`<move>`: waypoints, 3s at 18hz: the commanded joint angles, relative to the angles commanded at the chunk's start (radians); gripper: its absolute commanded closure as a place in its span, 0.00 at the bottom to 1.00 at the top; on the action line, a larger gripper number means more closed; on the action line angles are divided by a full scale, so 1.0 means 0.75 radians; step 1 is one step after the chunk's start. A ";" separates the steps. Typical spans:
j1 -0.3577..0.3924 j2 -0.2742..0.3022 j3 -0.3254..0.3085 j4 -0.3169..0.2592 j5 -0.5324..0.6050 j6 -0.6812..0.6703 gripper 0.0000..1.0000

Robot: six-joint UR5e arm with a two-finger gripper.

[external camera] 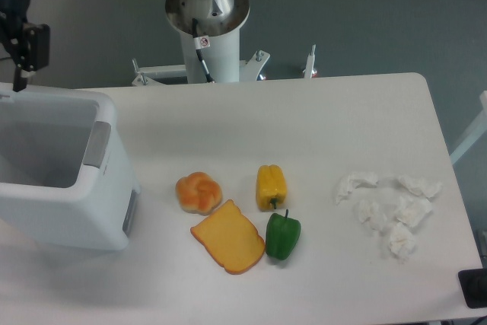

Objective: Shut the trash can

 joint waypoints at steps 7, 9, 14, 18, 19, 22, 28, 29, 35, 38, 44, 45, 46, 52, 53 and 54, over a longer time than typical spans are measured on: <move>0.106 0.031 -0.051 0.002 -0.004 0.010 0.00; 0.147 0.025 -0.051 0.002 -0.004 0.012 0.00; 0.156 -0.041 -0.035 0.006 0.004 0.014 0.00; 0.162 -0.127 -0.025 0.063 0.022 0.012 0.00; 0.168 -0.131 -0.027 0.063 0.045 0.012 0.00; 0.198 -0.135 -0.031 0.065 0.053 0.018 0.00; 0.225 -0.153 -0.043 0.063 0.055 0.051 0.00; 0.225 -0.153 -0.043 0.063 0.055 0.051 0.00; 0.223 -0.170 -0.045 0.065 0.057 0.051 0.00; 0.223 -0.170 -0.045 0.065 0.057 0.051 0.00; 0.223 -0.168 -0.045 0.063 0.055 0.051 0.00; 0.229 -0.166 -0.037 0.061 0.053 0.047 0.00; 0.245 -0.164 -0.027 0.061 0.045 0.039 0.00; 0.435 -0.151 0.074 0.061 -0.018 0.124 0.00; 0.478 -0.159 0.074 0.061 -0.018 0.202 0.00; 0.511 -0.168 0.072 0.061 -0.020 0.277 0.00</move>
